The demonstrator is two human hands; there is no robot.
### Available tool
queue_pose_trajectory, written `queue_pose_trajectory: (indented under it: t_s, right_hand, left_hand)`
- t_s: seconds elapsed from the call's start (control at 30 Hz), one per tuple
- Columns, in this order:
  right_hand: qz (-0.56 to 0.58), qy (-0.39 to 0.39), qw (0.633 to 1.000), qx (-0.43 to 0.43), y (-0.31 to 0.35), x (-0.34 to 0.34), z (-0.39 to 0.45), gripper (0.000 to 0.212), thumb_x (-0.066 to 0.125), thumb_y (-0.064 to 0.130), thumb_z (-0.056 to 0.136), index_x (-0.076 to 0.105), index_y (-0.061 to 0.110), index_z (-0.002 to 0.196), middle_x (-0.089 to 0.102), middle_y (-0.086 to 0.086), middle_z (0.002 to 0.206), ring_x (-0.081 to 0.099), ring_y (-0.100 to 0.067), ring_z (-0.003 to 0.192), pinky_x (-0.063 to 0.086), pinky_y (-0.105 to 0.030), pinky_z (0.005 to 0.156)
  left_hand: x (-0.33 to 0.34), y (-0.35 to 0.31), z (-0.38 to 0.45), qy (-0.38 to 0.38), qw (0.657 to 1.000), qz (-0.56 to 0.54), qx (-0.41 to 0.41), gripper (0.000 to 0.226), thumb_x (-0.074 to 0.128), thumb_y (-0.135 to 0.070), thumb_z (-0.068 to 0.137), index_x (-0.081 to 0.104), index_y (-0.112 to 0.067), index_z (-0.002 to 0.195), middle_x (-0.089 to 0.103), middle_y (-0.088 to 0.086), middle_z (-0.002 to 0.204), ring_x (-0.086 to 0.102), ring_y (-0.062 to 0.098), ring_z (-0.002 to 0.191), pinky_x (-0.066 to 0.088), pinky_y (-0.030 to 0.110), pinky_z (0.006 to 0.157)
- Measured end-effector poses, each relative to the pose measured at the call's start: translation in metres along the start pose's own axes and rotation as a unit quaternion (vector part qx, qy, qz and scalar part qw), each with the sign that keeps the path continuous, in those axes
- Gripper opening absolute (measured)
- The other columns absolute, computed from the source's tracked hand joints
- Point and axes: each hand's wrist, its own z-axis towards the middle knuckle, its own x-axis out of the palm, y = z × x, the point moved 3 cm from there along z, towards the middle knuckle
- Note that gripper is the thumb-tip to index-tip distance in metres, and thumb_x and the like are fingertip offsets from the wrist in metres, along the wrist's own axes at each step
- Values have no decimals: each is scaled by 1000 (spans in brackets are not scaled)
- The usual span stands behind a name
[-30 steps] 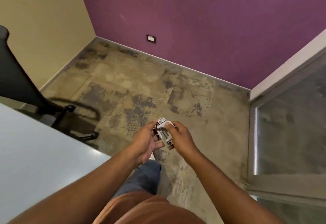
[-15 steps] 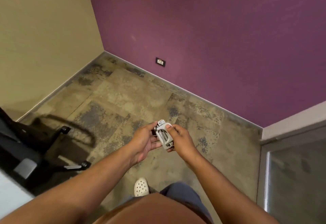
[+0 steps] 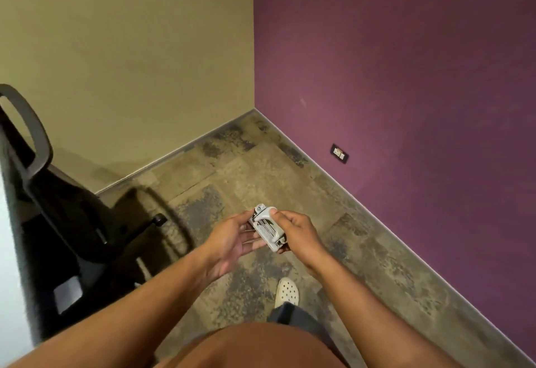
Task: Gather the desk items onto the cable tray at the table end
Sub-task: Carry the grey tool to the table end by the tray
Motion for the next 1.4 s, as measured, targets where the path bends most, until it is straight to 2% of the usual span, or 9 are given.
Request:
queue_pose_trajectory:
  t_s: [0.17, 0.3, 0.47, 0.67, 0.8, 1.0, 1.1, 1.23, 1.4]
  right_hand:
    - [-65, 70, 995, -35, 58, -3, 82, 34, 61, 43, 104, 81, 16, 100, 79, -6, 84, 70, -19, 75, 55, -40, 74]
    - [-106, 115, 986, -52, 88, 10, 134, 34, 60, 47, 103, 82, 21, 100, 82, -5, 91, 77, -27, 87, 60, -44, 82]
    - [-138, 171, 975, -39, 117, 52, 211, 36, 60, 50, 102, 81, 21, 101, 82, -6, 89, 75, -19, 78, 57, -37, 72]
    - [-165, 234, 958, -22, 166, 120, 300, 33, 60, 46, 103, 81, 21, 99, 82, -9, 86, 72, -16, 68, 54, -27, 55]
    - [-183, 259, 948, -11, 209, 165, 352, 35, 59, 45, 104, 81, 17, 105, 81, -14, 93, 71, -21, 73, 53, -28, 57]
    - [-194, 317, 928, 0, 256, 245, 409, 34, 57, 44, 106, 79, 19, 113, 83, -11, 95, 76, -21, 77, 53, -24, 54]
    - [-208, 365, 908, -5, 274, 281, 438, 32, 57, 47, 105, 81, 26, 108, 83, -9, 94, 77, -17, 75, 54, -24, 54]
    - [-233, 419, 878, 6, 295, 340, 483, 36, 56, 47, 105, 79, 21, 114, 83, -10, 98, 80, -31, 90, 57, -35, 71]
    - [-235, 487, 840, 35, 330, 418, 530, 28, 57, 40, 106, 76, 19, 113, 83, -9, 97, 79, -18, 80, 58, -24, 58]
  left_hand:
    - [8, -53, 40, -57, 995, -66, 51, 33, 50, -25, 111, 71, -4, 127, 75, 24, 124, 74, 39, 115, 63, 46, 95]
    - [3, -82, 66, -83, 984, -138, 70, 33, 51, -26, 111, 73, -7, 126, 78, 18, 119, 76, 33, 107, 67, 41, 86]
    - [-32, -125, 113, -127, 968, -198, 86, 33, 50, -25, 111, 74, -6, 125, 79, 17, 118, 78, 32, 107, 67, 42, 86]
    - [-86, -195, 166, -169, 943, -264, 107, 29, 52, -23, 110, 74, -7, 122, 80, 15, 109, 79, 24, 86, 67, 40, 84]
    - [-121, -248, 190, -168, 936, -288, 116, 30, 53, -24, 110, 74, -6, 123, 78, 19, 119, 77, 34, 107, 64, 44, 91]
    - [-181, -321, 212, -222, 911, -314, 149, 27, 55, -22, 109, 74, -5, 118, 80, 22, 110, 79, 24, 83, 66, 42, 85]
    - [-209, -343, 222, -245, 895, -337, 161, 30, 55, -23, 110, 75, -3, 119, 78, 24, 115, 78, 29, 92, 67, 43, 84]
    - [-249, -374, 240, -302, 862, -368, 177, 31, 54, -22, 110, 73, -1, 124, 76, 26, 120, 76, 30, 93, 65, 47, 88]
    - [-293, -435, 244, -378, 809, -392, 221, 32, 54, -22, 110, 80, -5, 108, 77, 27, 114, 75, 35, 97, 67, 37, 70]
